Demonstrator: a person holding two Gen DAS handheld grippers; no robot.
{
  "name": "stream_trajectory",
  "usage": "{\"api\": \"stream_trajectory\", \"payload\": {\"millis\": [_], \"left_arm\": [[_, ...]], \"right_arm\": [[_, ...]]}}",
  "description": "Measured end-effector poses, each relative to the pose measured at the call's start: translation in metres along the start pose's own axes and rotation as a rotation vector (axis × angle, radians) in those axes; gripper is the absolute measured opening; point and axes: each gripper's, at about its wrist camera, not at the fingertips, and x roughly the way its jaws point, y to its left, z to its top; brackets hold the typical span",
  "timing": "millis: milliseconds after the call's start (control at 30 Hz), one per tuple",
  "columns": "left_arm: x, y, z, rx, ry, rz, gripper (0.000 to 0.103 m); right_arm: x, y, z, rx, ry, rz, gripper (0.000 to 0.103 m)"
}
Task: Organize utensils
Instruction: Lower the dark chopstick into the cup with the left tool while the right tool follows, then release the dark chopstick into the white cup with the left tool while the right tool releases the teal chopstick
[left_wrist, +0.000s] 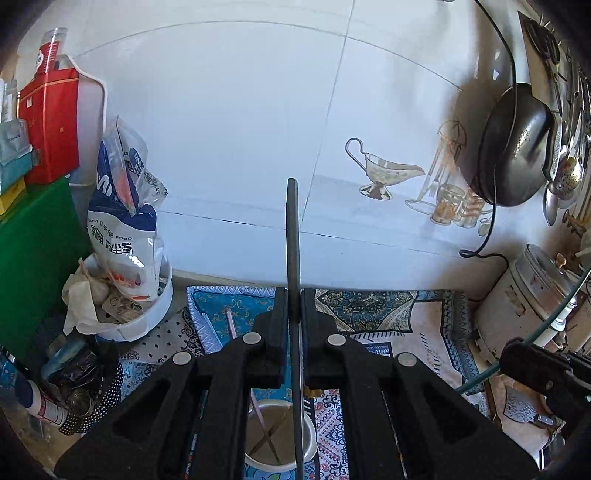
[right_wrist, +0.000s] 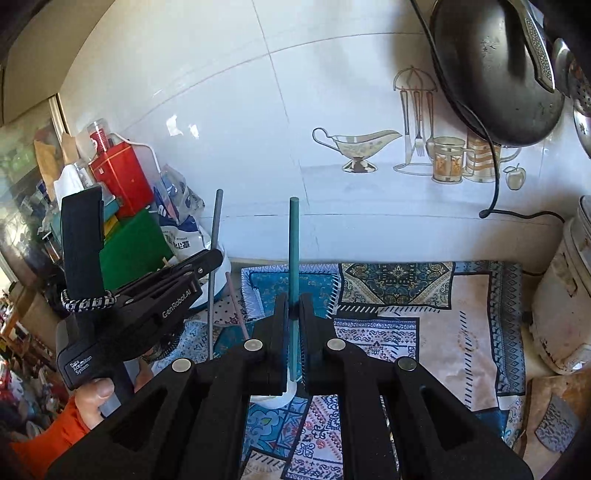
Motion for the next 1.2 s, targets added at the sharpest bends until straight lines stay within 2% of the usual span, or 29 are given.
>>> {"api": "stream_trajectory", "payload": {"millis": [233, 600, 900, 1200], "left_arm": [[0.025, 0.019, 0.000, -0.019, -0.020, 0.014, 0.004], [0.070, 0.039, -0.026, -0.022, -0.001, 0.032, 0.004], [0.075, 0.043, -0.048, -0.003, 0.025, 0.023, 0.004], [0.069, 0.048, -0.068, 0.000, 0.114, -0.003, 0.004]], "right_arm": [[0.026, 0.012, -0.001, 0.001, 0.037, 0.026, 0.005], [0.069, 0.010, -0.018, 0.032, 0.132, 0.034, 0.005], [0.095, 0.010, -0.030, 0.037, 0.210, 0.025, 0.005], [0.108, 0.018, -0.037, -0.001, 0.265, 0.017, 0.007]]}}
